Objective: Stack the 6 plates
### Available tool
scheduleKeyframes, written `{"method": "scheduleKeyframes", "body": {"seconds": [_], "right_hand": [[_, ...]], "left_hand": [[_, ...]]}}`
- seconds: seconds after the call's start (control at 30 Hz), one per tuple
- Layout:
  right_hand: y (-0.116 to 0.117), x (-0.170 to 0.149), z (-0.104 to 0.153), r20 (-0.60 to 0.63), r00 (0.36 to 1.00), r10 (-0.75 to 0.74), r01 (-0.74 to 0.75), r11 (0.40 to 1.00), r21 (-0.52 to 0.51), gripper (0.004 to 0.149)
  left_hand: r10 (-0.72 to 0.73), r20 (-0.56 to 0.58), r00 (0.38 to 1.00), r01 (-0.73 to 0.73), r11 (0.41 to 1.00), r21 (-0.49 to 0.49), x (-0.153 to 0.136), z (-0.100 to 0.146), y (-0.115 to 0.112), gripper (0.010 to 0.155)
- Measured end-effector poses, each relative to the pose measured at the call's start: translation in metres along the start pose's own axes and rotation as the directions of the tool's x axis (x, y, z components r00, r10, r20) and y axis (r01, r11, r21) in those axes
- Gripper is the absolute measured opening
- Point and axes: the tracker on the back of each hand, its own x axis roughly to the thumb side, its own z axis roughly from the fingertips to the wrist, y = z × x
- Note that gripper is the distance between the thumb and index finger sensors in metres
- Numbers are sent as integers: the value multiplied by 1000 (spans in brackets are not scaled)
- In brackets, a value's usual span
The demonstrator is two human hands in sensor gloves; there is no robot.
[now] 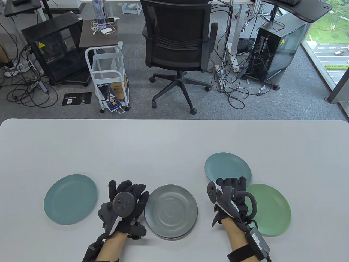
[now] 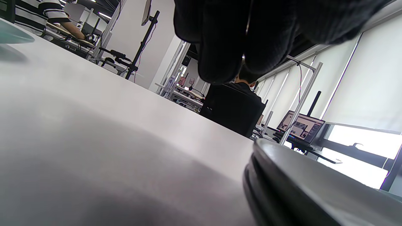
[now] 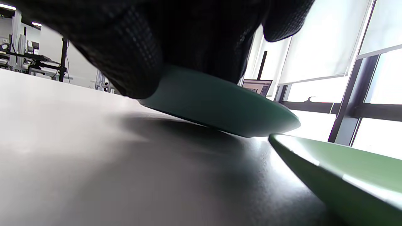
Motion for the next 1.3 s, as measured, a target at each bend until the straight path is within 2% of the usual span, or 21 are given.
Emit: {"method": "scheduleKeyframes", "body": {"seconds": [0.6,0.73,0.97,1.3], "right_hand": [[-5,-3,9,16,999,-27,30,982,-186,39],[-10,-3,12,25,998,-55,59,971,-233,39],[-27,7,25,108,989,-98,130,930,-345,38],[-50,40,48,284,953,-110,231,868,-440,37]], "left_hand": [[3,-3,1000,-3,1000,-21,-1,-1,-1,53],[10,-10,1000,-10,1000,-17,-1,0,1,62],[7,-22,1000,-7,1000,-11,-1,-1,3,66],[32,-50,998,-33,999,-17,-2,-3,8,66]]}}
